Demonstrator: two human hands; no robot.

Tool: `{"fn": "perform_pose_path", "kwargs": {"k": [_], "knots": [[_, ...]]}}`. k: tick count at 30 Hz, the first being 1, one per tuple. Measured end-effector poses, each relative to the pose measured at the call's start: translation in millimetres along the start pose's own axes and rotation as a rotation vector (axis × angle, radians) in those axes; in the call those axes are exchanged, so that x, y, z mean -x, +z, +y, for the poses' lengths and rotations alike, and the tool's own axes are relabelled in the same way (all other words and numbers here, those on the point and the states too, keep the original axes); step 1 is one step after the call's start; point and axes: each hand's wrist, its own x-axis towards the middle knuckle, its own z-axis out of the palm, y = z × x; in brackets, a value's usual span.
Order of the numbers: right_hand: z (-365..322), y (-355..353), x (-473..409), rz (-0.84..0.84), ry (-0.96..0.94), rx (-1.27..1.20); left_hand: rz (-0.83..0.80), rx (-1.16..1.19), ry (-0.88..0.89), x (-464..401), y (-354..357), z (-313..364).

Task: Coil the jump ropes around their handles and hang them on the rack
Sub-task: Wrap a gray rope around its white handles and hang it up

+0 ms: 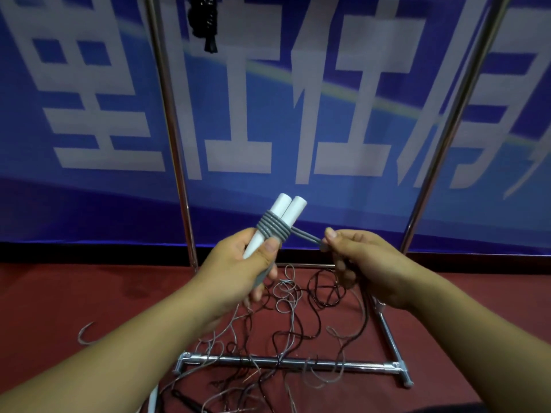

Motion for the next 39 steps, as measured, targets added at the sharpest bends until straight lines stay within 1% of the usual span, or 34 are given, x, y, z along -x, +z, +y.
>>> {"fn": "perform_pose_path", "kwargs": {"k": [4, 15, 21, 25, 29, 33, 37, 39], "knots": [[2.1, -5.9, 0.2, 0.011, -0.051, 0.036, 0.069, -0.019, -0.025, -3.7, -2.7, -3.1], [-1.2, -2.0, 7.6, 0.164, -0.027, 0.252, 0.125, -0.073, -0.065, -11.1, -6.1, -13.0], [-3.5, -1.7, 11.5, 0.157, 0.083, 0.354, 0.142, -0.096, -0.074, -14.0, -6.5, -17.4], [-7.6, 1.0, 15.2, 0.172, 0.096, 0.483, 0.161, -0.105, -0.090, -16.3, -7.1, -19.4], [-8.6, 5.1, 18.4, 0.152, 0.107, 0.592, 0.197, -0.135, -0.105, -19.3, -9.4, -23.0], [-8.4, 11.1, 22.0, 0.165, 0.033, 0.621, 0.217, -0.175, -0.112, -22.6, -11.3, -26.8], [-12.7, 18.5, 25.3, 0.175, -0.089, 0.740, 0.230, -0.197, -0.122, -25.2, -11.6, -29.8], [-13.2, 22.4, 26.6, 0.164, -0.130, 0.752, 0.222, -0.211, -0.126, -26.0, -11.8, -31.6]]}}
